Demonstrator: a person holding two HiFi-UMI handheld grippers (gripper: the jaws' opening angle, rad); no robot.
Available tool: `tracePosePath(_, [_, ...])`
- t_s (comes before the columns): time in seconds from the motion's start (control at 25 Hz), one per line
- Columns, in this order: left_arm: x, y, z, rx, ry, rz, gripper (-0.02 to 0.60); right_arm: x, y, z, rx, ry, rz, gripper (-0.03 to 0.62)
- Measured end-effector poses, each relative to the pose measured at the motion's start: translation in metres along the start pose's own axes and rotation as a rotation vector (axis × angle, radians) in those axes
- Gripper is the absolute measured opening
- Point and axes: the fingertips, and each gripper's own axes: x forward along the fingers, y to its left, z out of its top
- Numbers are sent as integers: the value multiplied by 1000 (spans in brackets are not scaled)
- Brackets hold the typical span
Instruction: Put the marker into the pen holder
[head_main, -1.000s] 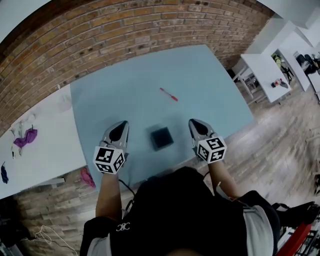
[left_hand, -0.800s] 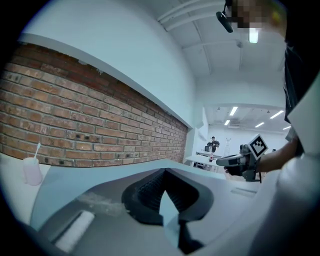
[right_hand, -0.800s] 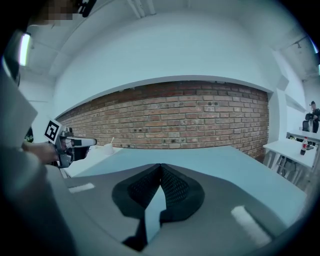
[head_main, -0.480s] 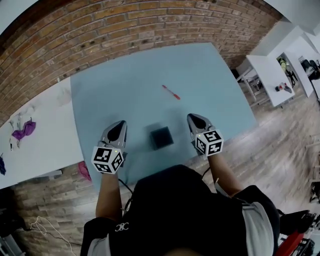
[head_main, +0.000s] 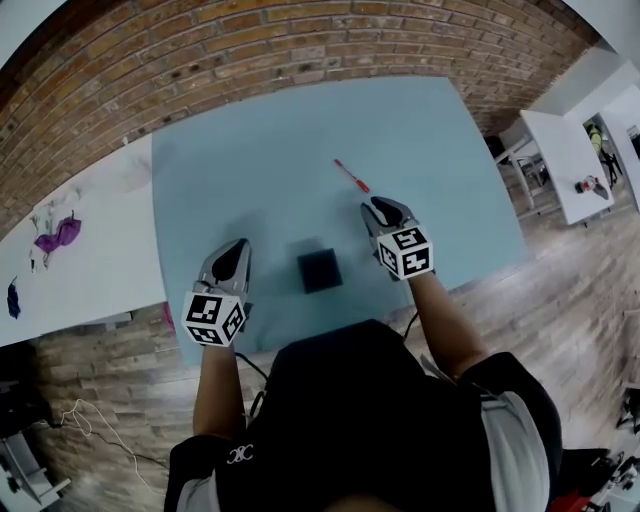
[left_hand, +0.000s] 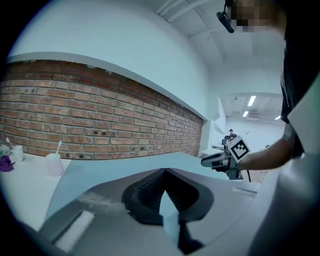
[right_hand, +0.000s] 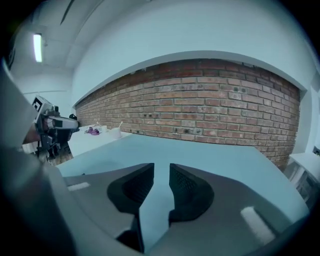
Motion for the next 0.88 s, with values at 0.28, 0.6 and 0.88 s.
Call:
tracePosePath(0.28, [-15,0,-1,0,38,89,6,55,-26,-23,-176,132,30,134])
tracePosePath(0.6, [-24,-3,-9,-2,58,167,6,111,-59,-63,-268,345,46,183])
tracePosePath(0.88, [-29,-5,-16,-12,75,210,6,136,-71,-105,-235,536,88,183])
